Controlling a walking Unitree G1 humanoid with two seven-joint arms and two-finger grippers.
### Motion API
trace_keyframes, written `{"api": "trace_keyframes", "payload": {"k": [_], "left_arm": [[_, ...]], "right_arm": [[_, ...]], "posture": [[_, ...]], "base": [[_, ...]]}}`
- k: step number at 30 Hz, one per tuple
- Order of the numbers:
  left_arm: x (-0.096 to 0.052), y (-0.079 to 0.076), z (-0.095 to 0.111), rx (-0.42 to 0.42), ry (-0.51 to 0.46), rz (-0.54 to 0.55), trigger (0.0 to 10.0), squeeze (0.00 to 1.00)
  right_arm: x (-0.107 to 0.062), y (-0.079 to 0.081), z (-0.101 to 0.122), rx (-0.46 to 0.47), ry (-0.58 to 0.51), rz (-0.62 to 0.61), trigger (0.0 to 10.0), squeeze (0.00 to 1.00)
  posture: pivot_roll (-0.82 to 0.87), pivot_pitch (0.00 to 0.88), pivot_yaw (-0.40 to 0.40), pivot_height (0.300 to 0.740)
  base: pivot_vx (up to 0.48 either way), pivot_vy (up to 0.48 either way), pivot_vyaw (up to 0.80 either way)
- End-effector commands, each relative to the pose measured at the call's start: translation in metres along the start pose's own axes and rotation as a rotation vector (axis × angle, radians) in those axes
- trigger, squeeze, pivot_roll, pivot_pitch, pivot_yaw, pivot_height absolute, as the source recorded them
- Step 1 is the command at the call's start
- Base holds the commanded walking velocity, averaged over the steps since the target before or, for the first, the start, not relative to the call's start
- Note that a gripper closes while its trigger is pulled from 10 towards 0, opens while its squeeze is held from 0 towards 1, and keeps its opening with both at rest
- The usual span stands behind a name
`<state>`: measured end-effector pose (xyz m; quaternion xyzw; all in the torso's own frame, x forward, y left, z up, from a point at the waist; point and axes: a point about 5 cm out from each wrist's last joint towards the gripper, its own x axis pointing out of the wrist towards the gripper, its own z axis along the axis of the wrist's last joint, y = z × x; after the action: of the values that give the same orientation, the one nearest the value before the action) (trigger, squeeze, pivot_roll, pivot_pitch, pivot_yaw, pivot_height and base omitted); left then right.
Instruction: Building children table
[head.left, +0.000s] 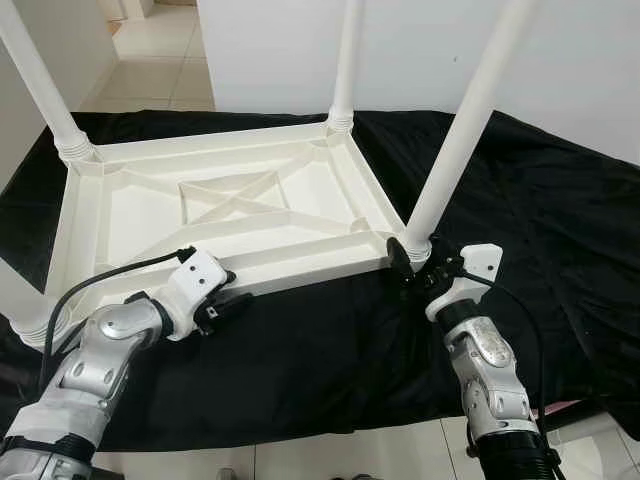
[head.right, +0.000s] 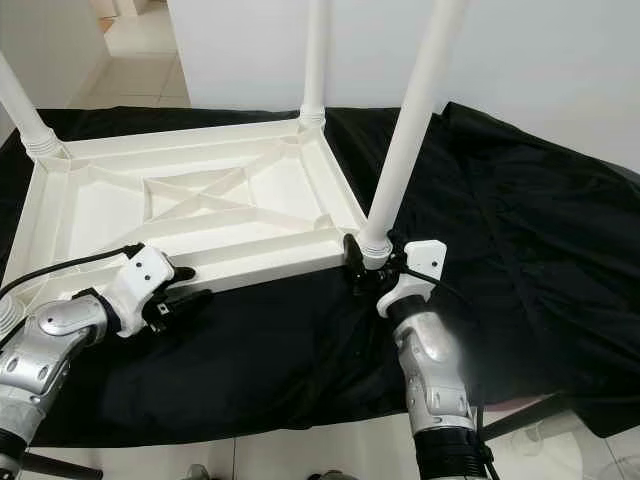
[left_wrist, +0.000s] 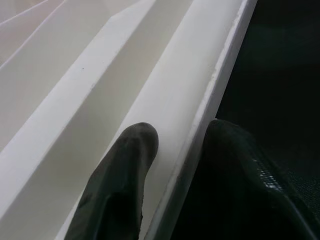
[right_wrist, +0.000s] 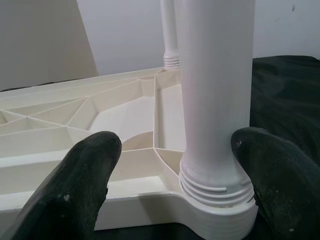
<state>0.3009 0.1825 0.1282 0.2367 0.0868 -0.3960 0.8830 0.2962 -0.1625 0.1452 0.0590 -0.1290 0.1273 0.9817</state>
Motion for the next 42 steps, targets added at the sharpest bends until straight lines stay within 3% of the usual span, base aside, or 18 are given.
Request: {"api": "trace_keyframes", "payload": {"k": [1,10,15,16,19,20,31,32,33,34,40,41,42], "left_arm": [[0.002,-0.003,-0.020,-0.052,0.082,0.074,0.0,0.00],[0.009,-0.011,-0.020,-0.051,0.075,0.056,0.0,0.00],[0.017,-0.018,-0.012,-0.072,0.022,0.054,0.0,0.00],[0.020,-0.020,-0.009,-0.075,0.009,0.059,0.5,0.00],[0.021,-0.020,-0.008,-0.075,0.005,0.065,0.5,0.00],[0.024,-0.023,-0.004,-0.084,-0.015,0.065,10.0,0.00],[0.033,-0.029,0.009,-0.160,-0.053,0.108,10.0,0.00],[0.033,-0.028,0.009,-0.171,-0.055,0.114,10.0,0.29],[0.033,-0.028,0.009,-0.180,-0.057,0.118,10.0,0.29],[0.031,-0.027,0.009,-0.194,-0.065,0.117,10.0,1.00],[0.026,-0.022,0.011,-0.181,-0.069,0.133,10.0,1.00],[0.022,-0.021,0.015,-0.184,-0.103,0.135,10.0,0.00],[0.022,-0.021,0.015,-0.184,-0.103,0.135,10.0,0.00]], "right_arm": [[0.000,-0.001,-0.001,-0.001,-0.001,-0.002,10.0,0.00],[0.003,0.000,-0.002,-0.004,0.004,0.006,10.0,0.00],[0.002,0.001,-0.003,-0.009,0.011,0.008,10.0,0.00],[0.002,0.001,-0.004,-0.013,0.014,0.008,10.0,0.00],[0.002,0.001,-0.004,-0.015,0.016,0.008,10.0,0.00],[0.002,0.001,-0.004,-0.015,0.016,0.008,10.0,0.00],[0.004,0.000,-0.004,-0.018,0.016,0.005,10.0,0.00],[0.004,0.000,-0.004,-0.018,0.016,0.005,10.0,0.00],[0.004,0.000,-0.004,-0.018,0.016,0.006,10.0,0.00],[0.005,0.000,-0.004,-0.017,0.015,0.006,10.0,0.00],[0.007,0.001,-0.004,-0.016,0.014,0.006,10.0,0.00],[0.008,0.001,-0.004,-0.015,0.014,0.006,10.0,0.00],[0.008,0.001,-0.004,-0.015,0.014,0.006,10.0,0.00]], "posture": [[-0.03,0.105,-0.041,0.740],[-0.03,0.099,-0.045,0.740],[-0.04,0.099,-0.050,0.740],[-0.04,0.099,-0.050,0.740],[-0.04,0.099,-0.050,0.740],[-0.04,0.098,-0.053,0.740],[-0.04,0.100,-0.058,0.740],[-0.03,0.101,-0.059,0.740],[-0.03,0.101,-0.059,0.740],[-0.03,0.101,-0.059,0.740],[-0.02,0.103,-0.057,0.740],[-0.02,0.107,-0.054,0.740],[-0.02,0.107,-0.054,0.740]], "base": [[0.000,0.000,0.00],[0.000,0.000,0.00],[0.000,0.000,0.00],[0.000,0.000,0.00],[0.000,0.000,0.00],[0.000,0.000,0.00],[0.000,0.000,0.00],[0.000,0.000,0.00],[0.000,0.000,0.00],[0.000,0.000,0.00],[0.000,0.000,0.00],[0.000,0.000,0.00],[0.000,0.000,0.00]]}}
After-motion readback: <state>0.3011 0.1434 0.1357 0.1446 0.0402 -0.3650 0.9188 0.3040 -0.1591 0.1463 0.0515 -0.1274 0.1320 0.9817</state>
